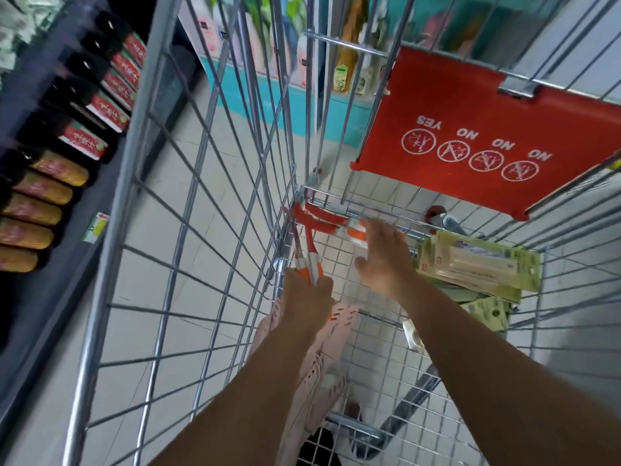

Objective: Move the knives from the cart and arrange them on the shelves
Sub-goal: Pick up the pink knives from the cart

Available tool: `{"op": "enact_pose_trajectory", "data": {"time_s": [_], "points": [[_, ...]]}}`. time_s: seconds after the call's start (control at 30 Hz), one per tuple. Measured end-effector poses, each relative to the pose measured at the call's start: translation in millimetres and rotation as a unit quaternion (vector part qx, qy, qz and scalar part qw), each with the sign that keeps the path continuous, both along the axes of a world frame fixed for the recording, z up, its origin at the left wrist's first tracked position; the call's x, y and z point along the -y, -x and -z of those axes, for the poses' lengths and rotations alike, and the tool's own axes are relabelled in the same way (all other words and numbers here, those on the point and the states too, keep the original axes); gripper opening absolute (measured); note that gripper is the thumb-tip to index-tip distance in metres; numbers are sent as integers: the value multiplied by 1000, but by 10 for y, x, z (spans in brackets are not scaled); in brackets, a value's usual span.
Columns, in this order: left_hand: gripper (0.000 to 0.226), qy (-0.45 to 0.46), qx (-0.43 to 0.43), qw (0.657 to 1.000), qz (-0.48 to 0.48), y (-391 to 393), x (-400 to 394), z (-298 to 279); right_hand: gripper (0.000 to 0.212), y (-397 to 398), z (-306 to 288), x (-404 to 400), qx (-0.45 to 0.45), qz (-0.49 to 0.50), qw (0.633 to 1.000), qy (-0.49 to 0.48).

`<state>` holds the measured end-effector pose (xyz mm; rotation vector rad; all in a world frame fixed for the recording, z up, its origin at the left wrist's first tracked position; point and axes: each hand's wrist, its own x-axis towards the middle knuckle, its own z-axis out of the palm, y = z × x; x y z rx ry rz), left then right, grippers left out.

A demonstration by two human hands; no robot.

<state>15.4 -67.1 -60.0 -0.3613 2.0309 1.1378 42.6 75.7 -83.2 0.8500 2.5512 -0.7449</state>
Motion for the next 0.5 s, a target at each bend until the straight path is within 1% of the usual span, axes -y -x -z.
{"op": "enact_pose_trajectory", "data": {"time_s": [0.1, 0.2, 0.3, 0.43, 0.5], "points": [[19, 11, -31, 999, 28, -25, 44, 35, 79, 36, 217, -10, 38, -40, 996, -66], [20, 4, -47, 999, 21, -12, 67, 45, 67, 67, 251, -16, 51, -73, 987, -130], [17, 11, -53, 998, 19, 1, 86, 50, 58, 94, 252, -23, 73, -73, 987, -119], [22, 26, -70, 997, 36, -9, 99, 6, 43, 91, 201, 17, 73, -78, 984, -143], [21, 18, -78, 996, 37, -17, 101, -46, 40, 57, 128, 77, 73, -38, 992, -99]]}}
